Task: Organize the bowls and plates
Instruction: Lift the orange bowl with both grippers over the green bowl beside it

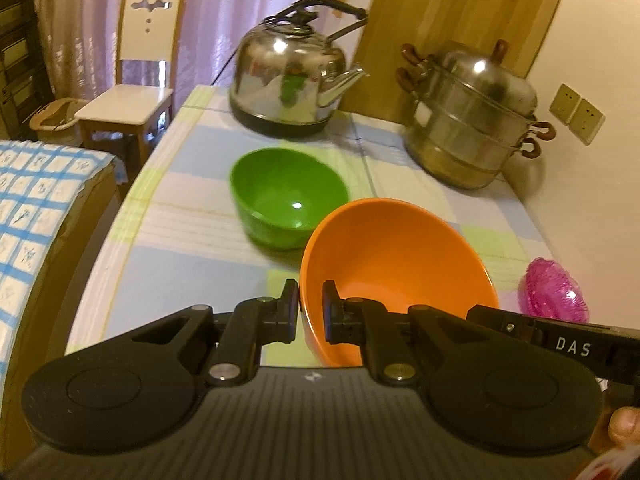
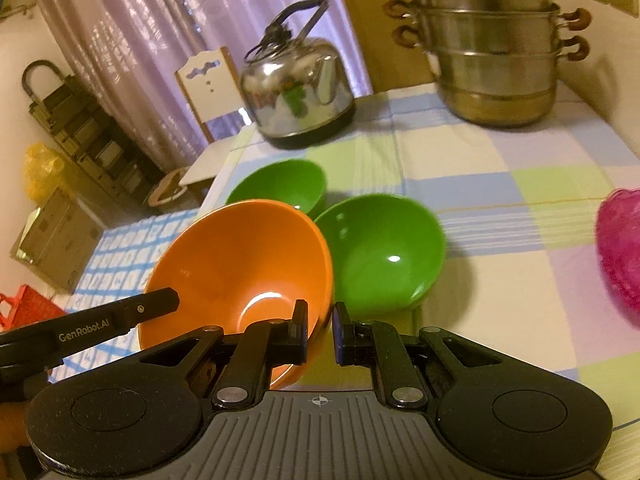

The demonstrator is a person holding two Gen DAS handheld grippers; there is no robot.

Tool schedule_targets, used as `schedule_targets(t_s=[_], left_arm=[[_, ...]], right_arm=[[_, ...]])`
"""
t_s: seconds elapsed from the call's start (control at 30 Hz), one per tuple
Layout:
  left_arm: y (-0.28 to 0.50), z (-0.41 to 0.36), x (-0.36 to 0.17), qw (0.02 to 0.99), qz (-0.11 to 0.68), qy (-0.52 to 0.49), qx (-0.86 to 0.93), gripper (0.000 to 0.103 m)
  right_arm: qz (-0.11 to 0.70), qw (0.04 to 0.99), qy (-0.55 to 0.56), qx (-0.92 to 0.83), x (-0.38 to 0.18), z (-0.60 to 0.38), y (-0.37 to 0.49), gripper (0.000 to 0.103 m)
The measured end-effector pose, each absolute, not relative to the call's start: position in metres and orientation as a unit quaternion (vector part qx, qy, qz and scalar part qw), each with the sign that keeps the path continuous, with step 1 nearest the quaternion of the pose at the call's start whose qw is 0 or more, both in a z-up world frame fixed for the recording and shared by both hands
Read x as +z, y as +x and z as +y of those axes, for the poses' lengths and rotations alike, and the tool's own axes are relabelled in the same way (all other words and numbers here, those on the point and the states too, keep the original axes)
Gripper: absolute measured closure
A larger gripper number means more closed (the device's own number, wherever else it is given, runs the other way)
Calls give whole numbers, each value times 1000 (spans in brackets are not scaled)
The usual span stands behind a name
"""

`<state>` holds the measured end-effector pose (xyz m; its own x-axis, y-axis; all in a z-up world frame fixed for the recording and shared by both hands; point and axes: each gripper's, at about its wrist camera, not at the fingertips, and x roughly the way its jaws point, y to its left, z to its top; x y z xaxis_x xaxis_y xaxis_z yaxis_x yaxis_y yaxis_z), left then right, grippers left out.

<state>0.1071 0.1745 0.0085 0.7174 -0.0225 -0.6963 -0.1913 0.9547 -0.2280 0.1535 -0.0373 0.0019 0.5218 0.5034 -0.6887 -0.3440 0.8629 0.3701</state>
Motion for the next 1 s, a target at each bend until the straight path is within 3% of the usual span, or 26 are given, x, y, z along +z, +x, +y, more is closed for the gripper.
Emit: schedule_targets(t_s=[1.0], left_arm=[[219,140,-37,901,413,-132,11,93]], right_arm=[[442,874,70,191,-37,-75,252,91]])
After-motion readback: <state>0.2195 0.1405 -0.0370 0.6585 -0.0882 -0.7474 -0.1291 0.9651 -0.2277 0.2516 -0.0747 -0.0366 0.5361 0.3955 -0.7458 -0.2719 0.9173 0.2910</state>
